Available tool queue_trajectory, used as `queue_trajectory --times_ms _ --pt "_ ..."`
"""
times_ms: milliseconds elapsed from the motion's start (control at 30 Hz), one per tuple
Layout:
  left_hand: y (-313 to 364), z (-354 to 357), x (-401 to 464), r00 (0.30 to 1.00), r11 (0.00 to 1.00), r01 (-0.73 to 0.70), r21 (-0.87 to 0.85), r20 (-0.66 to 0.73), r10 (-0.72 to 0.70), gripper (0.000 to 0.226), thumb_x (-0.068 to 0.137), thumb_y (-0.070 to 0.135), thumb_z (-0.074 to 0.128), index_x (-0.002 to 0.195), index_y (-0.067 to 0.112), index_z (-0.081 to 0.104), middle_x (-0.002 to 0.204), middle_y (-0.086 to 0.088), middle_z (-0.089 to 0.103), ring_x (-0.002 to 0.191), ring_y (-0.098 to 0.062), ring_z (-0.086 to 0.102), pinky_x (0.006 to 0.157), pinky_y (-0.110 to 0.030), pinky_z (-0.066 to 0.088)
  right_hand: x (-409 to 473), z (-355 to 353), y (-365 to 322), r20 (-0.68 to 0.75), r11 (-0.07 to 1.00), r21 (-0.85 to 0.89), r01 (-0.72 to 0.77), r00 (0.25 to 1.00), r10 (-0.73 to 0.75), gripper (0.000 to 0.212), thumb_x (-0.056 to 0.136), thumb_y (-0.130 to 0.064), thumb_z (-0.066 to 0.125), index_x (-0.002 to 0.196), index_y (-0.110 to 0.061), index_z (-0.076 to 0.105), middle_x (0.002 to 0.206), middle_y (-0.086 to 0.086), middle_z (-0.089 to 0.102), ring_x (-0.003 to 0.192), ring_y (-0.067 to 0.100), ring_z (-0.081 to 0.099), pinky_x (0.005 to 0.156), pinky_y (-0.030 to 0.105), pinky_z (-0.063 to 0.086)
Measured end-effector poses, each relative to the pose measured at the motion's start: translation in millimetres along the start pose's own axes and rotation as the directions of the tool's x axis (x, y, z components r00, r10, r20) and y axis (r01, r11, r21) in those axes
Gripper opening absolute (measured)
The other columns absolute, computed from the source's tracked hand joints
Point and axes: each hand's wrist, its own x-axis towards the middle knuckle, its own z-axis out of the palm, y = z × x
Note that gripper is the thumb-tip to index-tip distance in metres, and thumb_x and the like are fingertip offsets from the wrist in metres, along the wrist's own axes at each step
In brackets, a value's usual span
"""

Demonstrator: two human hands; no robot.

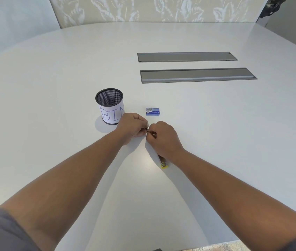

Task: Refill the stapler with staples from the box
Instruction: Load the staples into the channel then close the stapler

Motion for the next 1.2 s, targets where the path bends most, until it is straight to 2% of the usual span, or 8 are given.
queue_trajectory --times_ms 100,233,433,533,733,867,1000,1200 --pt "-0.9 -0.3 1.8 1.000 1.000 0.010 -0.020 0.005 -0.010 0.010 0.083 -0.008 0.067 0.081 0.001 0.070 0.071 -0.015 0.065 0.059 -0.023 0.062 0.071 -0.034 0.061 -5.4 2.4 -0.1 -0.017 0.994 -0.095 0.050 0.999 -0.052 0.020 0.092 -0.018 0.053 0.077 -0.009 0.062 0.075 0.006 0.052 0.075 0.028 0.051 0.061 0.038 0.043" --pt "-3.1 0.0 3.2 1.000 1.000 0.003 -0.009 0.011 -0.003 0.012 0.086 -0.008 0.066 0.096 -0.006 0.070 0.074 -0.016 0.065 0.060 -0.022 0.061 0.078 -0.038 0.062 -14.6 4.0 4.8 -0.045 0.976 -0.201 0.085 0.994 -0.096 0.020 0.094 -0.023 0.052 0.095 -0.015 0.070 0.074 -0.001 0.046 0.077 0.028 0.048 0.060 0.033 0.034" --pt "-3.5 -1.6 2.1 1.000 1.000 -0.006 0.000 0.027 0.006 0.007 0.089 -0.006 0.065 0.093 -0.002 0.069 0.075 -0.015 0.066 0.056 -0.020 0.060 0.062 -0.029 0.061 -18.5 2.6 4.1 0.016 0.958 -0.264 0.114 0.993 -0.114 0.030 0.097 -0.024 0.046 0.119 -0.015 0.065 0.077 0.001 0.048 0.080 0.031 0.052 0.062 0.033 0.032" --pt "-4.3 -0.9 0.9 1.000 1.000 -0.021 0.010 0.020 0.021 0.007 0.088 -0.006 0.064 0.092 -0.003 0.069 0.074 -0.015 0.066 0.054 -0.017 0.059 0.053 -0.022 0.055 -19.9 0.8 5.8 0.008 0.973 -0.202 0.113 0.994 -0.113 0.021 0.098 -0.023 0.047 0.105 -0.014 0.064 0.077 0.004 0.053 0.077 0.032 0.053 0.062 0.038 0.040" --pt "-6.2 0.3 1.5 0.999 0.999 -0.037 0.010 0.007 0.037 0.007 0.088 -0.006 0.065 0.093 -0.006 0.069 0.073 -0.013 0.066 0.057 -0.018 0.059 0.058 -0.022 0.058 -20.7 0.4 7.0 -0.005 0.977 -0.187 0.104 0.994 -0.107 0.016 0.097 -0.023 0.048 0.094 -0.012 0.060 0.073 0.003 0.050 0.073 0.030 0.050 0.061 0.038 0.040" --pt "-7.1 -0.2 1.4 0.999 0.999 -0.045 0.010 0.004 0.045 0.009 0.087 -0.006 0.066 0.094 -0.008 0.070 0.075 -0.014 0.066 0.058 -0.017 0.060 0.061 -0.023 0.060 -21.5 1.8 6.0 0.017 0.970 -0.214 0.114 0.993 -0.113 0.022 0.099 -0.025 0.046 0.110 -0.017 0.062 0.075 0.001 0.047 0.076 0.030 0.051 0.061 0.037 0.041" --pt "-7.9 0.2 2.0 0.999 0.999 -0.047 0.008 0.002 0.047 0.007 0.086 -0.006 0.066 0.092 -0.007 0.070 0.072 -0.013 0.066 0.057 -0.017 0.059 0.065 -0.027 0.061 -21.3 2.5 9.1 -0.009 0.981 -0.171 0.086 0.996 -0.089 0.017 0.098 -0.028 0.047 0.105 -0.018 0.059 0.077 0.001 0.053 0.076 0.028 0.053 0.063 0.039 0.044" --pt "-9.2 0.2 2.5 0.998 0.998 -0.062 0.023 0.001 0.062 0.007 0.085 -0.006 0.066 0.083 0.000 0.071 0.067 -0.010 0.067 0.057 -0.019 0.060 0.066 -0.030 0.061 -14.9 1.8 11.6 -0.004 0.994 -0.100 0.053 0.999 -0.053 0.023 0.099 -0.032 0.044 0.114 -0.028 0.062 0.084 -0.003 0.057 0.081 0.023 0.058 0.068 0.037 0.048"
